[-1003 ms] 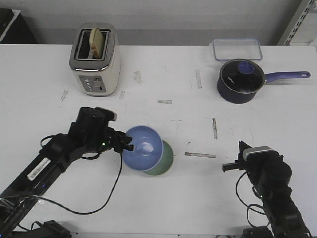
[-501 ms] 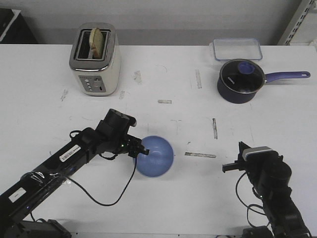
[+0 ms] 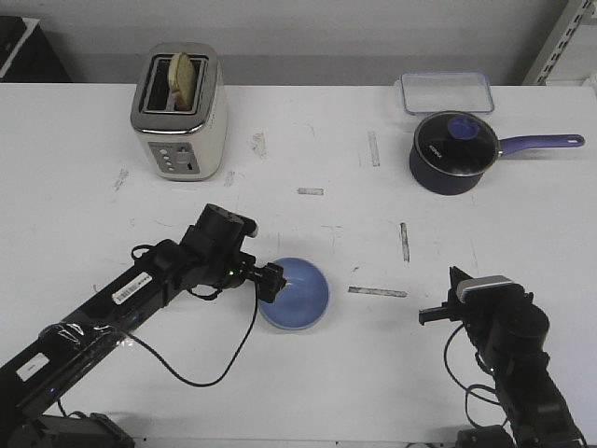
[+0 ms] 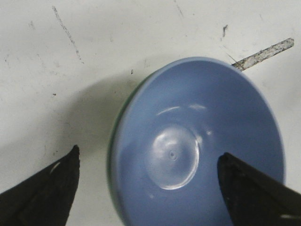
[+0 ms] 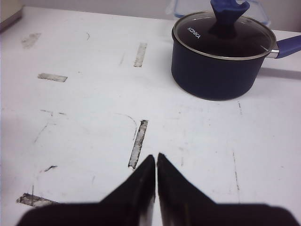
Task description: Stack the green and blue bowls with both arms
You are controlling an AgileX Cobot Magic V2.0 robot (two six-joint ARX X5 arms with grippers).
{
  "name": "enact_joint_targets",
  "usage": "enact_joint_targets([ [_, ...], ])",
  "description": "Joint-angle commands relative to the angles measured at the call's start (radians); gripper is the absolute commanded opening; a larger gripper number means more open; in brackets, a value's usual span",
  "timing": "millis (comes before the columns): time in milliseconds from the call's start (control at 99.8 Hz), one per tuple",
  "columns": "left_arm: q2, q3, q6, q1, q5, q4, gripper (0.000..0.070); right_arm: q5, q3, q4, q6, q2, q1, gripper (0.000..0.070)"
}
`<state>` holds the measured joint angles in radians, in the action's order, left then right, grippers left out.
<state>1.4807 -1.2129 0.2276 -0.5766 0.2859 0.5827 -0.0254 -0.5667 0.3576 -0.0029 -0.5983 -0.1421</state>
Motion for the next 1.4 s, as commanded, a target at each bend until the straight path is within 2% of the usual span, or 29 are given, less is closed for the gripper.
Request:
enact_joint_targets([
  [0, 0.010, -0.047, 0.001, -0.006, 0.000, -0.008, 0.0570, 0.000, -0.010, -0.005, 0.006, -0.005, -0.001, 0.0000],
  [170, -0.003, -0.124, -0.006, 0.018, -0.001, 0.013, 0.0563, 0.000, -0.010, -0.006, 0.006, -0.005, -0.001, 0.0000],
  [231, -0.015, -0.154, -0.007, 0.034, -0.001, 0.022, 0.0535, 0.000, -0.010, -0.006, 0.006, -0.005, -0.001, 0.0000],
  [351, -0.051, -0.199, -0.021, 0.084, -0.001, 0.019, 0.0387, 0.000, -0.010, -0.009, 0.006, -0.005, -0.001, 0.0000],
  [451, -0.096, -0.208, -0.062, 0.141, -0.008, 0.013, 0.0218, 0.000, -0.010, -0.023, 0.006, -0.005, -0.001, 0.0000],
  [531, -0.135, -0.207, -0.088, 0.195, -0.059, 0.024, 0.0081, 0.000, -0.010, -0.029, 0.006, -0.005, 0.000, 0.0000],
  [612, -0.173, -0.207, -0.136, 0.249, -0.113, 0.052, 0.0000, 0.000, -0.010, -0.029, 0.006, -0.005, -0.001, 0.0000],
  [772, -0.240, -0.207, -0.262, 0.361, -0.189, 0.136, 0.0000, 0.000, -0.010, -0.029, 0.006, -0.005, 0.000, 0.0000],
  [972, -0.289, -0.183, -0.375, 0.493, -0.191, 0.246, 0.0000, 0.000, -0.010, -0.029, 0.006, 0.000, 0.000, 0.0000],
  [1113, -0.354, -0.091, -0.359, 0.581, -0.191, 0.177, 0.0000, 0.009, -0.010, -0.026, 0.006, 0.014, 0.000, 0.0000],
  [1243, -0.449, 0.062, -0.302, 0.627, -0.195, 0.058, 0.0000, 0.030, -0.010, -0.016, 0.007, 0.038, 0.000, 0.0000],
  [1393, -0.591, 0.289, -0.282, 0.632, -0.268, -0.110, 0.0000, 0.060, -0.010, 0.027, 0.007, 0.084, 0.000, 0.0000],
])
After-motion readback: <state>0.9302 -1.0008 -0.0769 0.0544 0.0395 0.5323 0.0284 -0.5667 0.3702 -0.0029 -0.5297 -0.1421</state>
